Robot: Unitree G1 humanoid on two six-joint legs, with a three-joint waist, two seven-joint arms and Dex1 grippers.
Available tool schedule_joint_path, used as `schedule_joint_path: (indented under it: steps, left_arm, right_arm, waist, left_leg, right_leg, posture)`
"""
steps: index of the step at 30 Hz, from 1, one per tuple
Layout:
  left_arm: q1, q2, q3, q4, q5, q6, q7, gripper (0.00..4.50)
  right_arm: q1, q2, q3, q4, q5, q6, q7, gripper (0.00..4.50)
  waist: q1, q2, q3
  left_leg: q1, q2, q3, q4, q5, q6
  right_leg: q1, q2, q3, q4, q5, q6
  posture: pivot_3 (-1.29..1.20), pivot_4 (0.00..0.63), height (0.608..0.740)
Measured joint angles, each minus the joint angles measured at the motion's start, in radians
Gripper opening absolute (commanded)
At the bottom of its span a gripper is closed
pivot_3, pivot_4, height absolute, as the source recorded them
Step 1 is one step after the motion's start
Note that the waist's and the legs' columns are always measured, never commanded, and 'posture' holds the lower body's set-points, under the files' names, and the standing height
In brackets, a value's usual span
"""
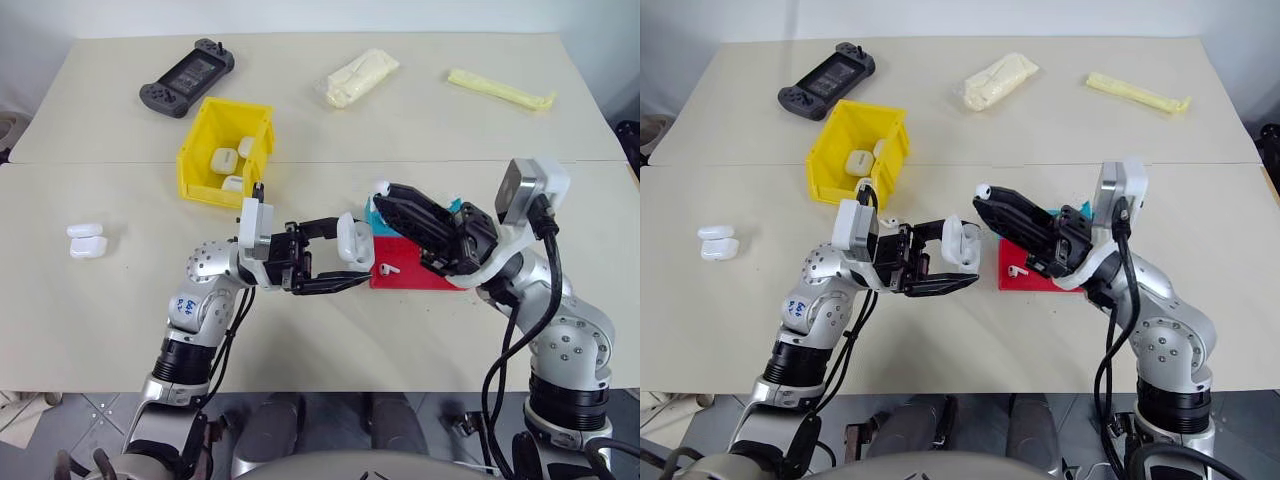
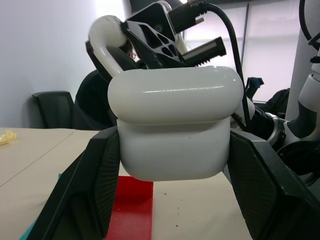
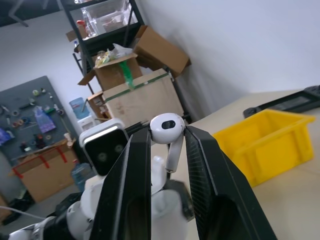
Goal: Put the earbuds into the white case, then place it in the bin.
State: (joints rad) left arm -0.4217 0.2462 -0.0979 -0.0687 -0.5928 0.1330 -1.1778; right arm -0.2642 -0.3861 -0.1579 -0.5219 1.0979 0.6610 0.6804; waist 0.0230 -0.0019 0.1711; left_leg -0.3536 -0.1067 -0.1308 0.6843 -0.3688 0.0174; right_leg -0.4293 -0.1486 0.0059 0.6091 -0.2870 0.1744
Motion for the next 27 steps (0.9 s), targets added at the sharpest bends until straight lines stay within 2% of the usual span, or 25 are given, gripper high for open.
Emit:
schedule_joint_path:
  steps: [27]
  left_arm:
    - [0.005, -0.004, 0.001, -0.037, -0.012, 0.051, 0.029, 2.81]
  right_arm:
    - [0.038, -0.008, 0.07, 0.048, -0.113, -0.101, 0.108, 0.6]
  waist:
    - [0.0, 0.0, 0.0]
  left_leg:
    - [0.0, 0.0, 0.0, 0.0, 0.0, 0.0]
  right_leg:
    - [0.0, 0.0, 0.0, 0.0, 0.0, 0.0]
  posture:
    - [0.0, 0.15, 0.74]
